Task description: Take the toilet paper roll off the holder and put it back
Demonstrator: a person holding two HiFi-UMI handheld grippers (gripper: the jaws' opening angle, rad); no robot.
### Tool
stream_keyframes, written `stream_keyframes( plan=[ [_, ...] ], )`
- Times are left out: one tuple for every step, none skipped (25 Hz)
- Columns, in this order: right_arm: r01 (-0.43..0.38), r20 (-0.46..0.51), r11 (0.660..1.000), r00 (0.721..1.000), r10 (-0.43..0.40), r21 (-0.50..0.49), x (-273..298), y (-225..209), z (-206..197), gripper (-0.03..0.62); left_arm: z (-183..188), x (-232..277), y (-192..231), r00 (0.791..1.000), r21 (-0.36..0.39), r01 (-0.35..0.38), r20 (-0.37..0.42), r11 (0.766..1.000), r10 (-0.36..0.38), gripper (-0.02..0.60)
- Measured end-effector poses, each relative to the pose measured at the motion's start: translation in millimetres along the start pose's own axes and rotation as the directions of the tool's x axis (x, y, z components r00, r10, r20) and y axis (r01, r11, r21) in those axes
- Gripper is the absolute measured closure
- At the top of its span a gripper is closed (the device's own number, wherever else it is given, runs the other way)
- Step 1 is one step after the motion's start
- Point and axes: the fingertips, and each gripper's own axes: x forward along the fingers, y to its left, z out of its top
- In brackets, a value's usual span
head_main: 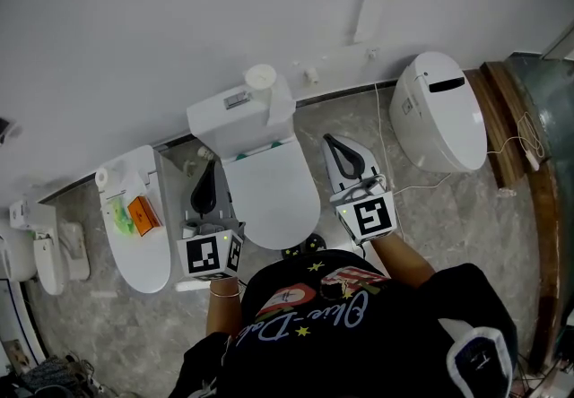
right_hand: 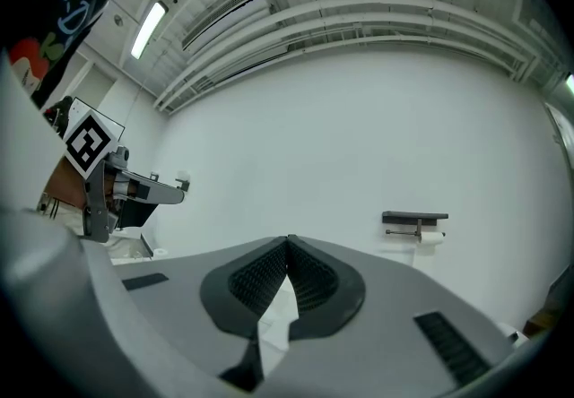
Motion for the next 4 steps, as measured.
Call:
stream_keyframes(
  plan=[
    [-0.001, 0.003, 1.000, 1.000, 0.001, -0.005, -0.7, 0.3, -1.3, 0.580, 0.3, -0.2, -0.5, 1.000, -0.007, 0.002, 0.003, 1.000, -0.002, 0.583],
    [-0.002, 0.002, 1.000, 1.000, 0.002, -0.007, -1.5, 0.7, -2.3, 0.580, 0.2, -0.4, -0.9, 1.000, -0.013, 0.005, 0.004, 1.000, -0.005, 0.583],
    [-0.003, -0.001, 1.000, 1.000, 0.003, -0.007, -2.2, 1.1, -2.5, 0.580, 0.0, -0.7, -1.1, 1.000, -0.018, 0.006, 0.005, 1.000, -0.006, 0.583],
    [-0.004, -0.004, 1.000, 1.000, 0.004, -0.006, -2.9, 1.7, -2.4, 0.580, -0.2, -1.1, -1.4, 1.000, -0.023, 0.008, 0.006, 1.000, -0.008, 0.583]
  ],
)
